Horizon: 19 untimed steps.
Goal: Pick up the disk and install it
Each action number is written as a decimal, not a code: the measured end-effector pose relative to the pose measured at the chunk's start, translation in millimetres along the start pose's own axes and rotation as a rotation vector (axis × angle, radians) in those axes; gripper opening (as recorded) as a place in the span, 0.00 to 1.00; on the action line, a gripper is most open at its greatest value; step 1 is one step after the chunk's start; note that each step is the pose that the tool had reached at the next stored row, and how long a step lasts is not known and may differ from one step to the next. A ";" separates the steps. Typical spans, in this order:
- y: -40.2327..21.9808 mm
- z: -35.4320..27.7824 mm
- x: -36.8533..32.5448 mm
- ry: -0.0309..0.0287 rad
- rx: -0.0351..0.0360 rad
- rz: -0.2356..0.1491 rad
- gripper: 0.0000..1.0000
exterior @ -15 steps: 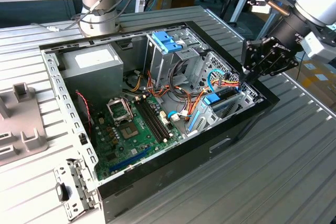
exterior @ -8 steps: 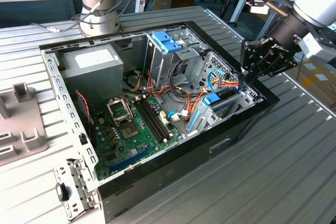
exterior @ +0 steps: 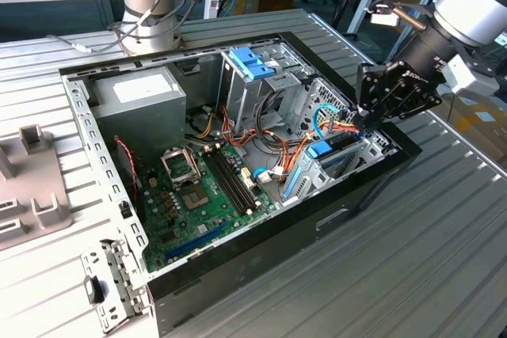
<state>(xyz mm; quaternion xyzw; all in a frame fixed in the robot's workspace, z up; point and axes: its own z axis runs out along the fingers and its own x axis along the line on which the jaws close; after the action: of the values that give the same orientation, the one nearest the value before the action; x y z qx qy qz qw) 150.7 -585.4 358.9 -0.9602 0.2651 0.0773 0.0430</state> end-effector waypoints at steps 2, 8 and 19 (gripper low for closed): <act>-1.2 1.1 -0.6 0.0000 0.0002 0.000 0.30; -1.4 1.4 -0.6 0.0011 0.0008 0.001 0.30; -1.3 2.1 -0.5 0.0669 0.0396 -0.009 0.30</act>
<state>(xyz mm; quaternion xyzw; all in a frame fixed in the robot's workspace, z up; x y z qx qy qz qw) 150.6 -583.8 356.9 -0.9623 0.2636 0.0396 0.0535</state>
